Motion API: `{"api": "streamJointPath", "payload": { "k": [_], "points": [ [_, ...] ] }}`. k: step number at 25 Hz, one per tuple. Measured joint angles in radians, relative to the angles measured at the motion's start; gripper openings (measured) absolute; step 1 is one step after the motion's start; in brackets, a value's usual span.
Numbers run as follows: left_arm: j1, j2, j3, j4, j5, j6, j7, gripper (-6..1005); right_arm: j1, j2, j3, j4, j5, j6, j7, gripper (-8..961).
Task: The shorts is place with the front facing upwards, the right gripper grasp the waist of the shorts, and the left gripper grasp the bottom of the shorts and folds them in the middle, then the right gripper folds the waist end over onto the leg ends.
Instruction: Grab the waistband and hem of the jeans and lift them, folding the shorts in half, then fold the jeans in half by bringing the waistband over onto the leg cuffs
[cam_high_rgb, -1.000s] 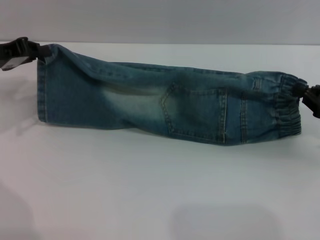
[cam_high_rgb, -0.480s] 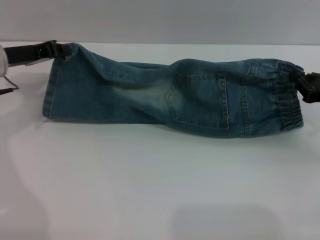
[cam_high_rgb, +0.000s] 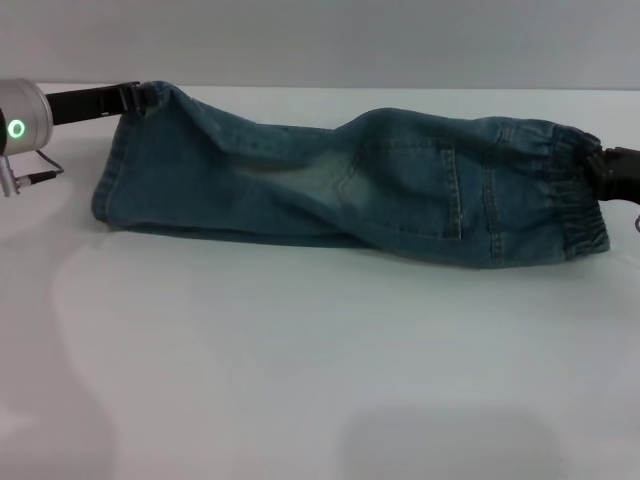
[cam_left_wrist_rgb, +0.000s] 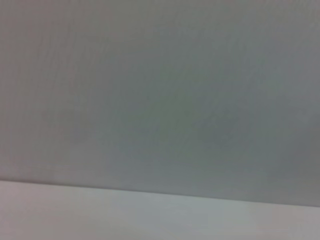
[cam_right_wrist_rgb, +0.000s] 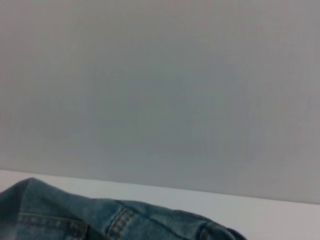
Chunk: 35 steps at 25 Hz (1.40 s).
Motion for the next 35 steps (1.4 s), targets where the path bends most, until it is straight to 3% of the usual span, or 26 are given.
{"api": "streamJointPath", "payload": {
  "k": [10, 15, 22, 25, 27, 28, 31, 32, 35],
  "points": [
    [-0.006, -0.005, 0.008, -0.069, -0.085, -0.114, 0.062, 139, 0.008, 0.004, -0.006, 0.034, 0.044, 0.108, 0.000, 78],
    [0.001, -0.007, 0.009, -0.077, -0.134, -0.133, 0.116, 142, 0.009, 0.005, 0.000, 0.045, 0.047, 0.128, 0.000, 230],
    [0.025, -0.008, 0.009, -0.079, -0.223, -0.118, 0.191, 336, -0.029, 0.005, -0.004, 0.029, 0.145, 0.051, -0.016, 459],
    [0.035, -0.008, 0.010, -0.079, -0.260, -0.097, 0.219, 479, -0.059, 0.002, -0.007, -0.009, 0.159, -0.038, 0.041, 459],
    [0.043, -0.008, 0.010, -0.079, -0.299, -0.074, 0.252, 574, -0.076, -0.002, -0.015, -0.049, 0.151, -0.080, 0.124, 459],
    [0.075, -0.010, 0.010, -0.082, -0.444, 0.005, 0.380, 589, -0.084, -0.005, -0.021, -0.071, 0.145, -0.102, 0.163, 459],
    [0.090, -0.011, 0.009, -0.092, -0.518, 0.046, 0.447, 618, -0.113, -0.019, -0.033, -0.148, 0.132, -0.194, 0.301, 459],
    [0.107, -0.011, 0.009, -0.115, -0.614, 0.114, 0.545, 618, -0.119, -0.026, -0.038, -0.174, 0.118, -0.221, 0.347, 458],
    [0.120, -0.011, 0.009, -0.127, -0.677, 0.192, 0.649, 616, -0.119, -0.062, -0.058, -0.258, 0.022, -0.302, 0.534, 458]
  ]
}}
